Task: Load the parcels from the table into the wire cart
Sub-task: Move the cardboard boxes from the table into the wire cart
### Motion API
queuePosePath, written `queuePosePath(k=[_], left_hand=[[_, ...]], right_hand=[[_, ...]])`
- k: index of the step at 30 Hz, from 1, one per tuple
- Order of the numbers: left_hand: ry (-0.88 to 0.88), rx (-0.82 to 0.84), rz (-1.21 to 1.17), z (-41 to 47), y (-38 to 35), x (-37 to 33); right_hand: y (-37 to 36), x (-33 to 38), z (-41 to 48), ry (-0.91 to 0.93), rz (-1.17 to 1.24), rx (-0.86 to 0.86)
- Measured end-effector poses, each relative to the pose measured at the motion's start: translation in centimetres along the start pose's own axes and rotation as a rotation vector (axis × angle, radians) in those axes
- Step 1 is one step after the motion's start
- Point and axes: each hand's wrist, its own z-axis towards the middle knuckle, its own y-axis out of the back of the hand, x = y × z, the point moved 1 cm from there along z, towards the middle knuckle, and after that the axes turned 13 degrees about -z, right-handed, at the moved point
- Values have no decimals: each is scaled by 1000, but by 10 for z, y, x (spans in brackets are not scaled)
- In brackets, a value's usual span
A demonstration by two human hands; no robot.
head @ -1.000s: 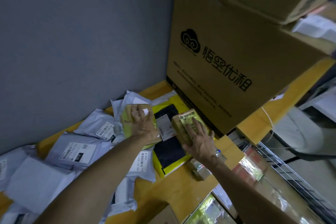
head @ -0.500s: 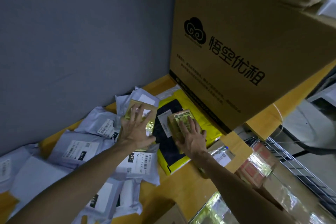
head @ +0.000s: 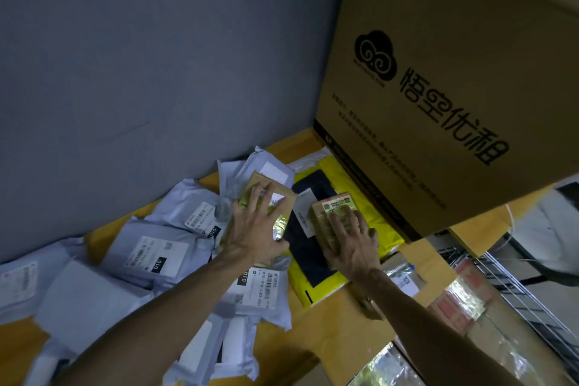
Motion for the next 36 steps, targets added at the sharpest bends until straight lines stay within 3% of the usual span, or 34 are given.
queuePosePath(k=[13, 23, 31, 36], left_hand=[[19, -91, -55, -5, 66, -28], [-25, -182, 70, -87, 131, -132], [-149, -182, 41, -115, 163, -230], [-271, -164, 15, -120, 154, -281]], right_hand=[[72, -38, -41, -116, 109, -174], [122, -91, -164, -99, 59, -346], [137, -150, -256, -263, 42, -435], [130, -176, -310, -408, 26, -395]])
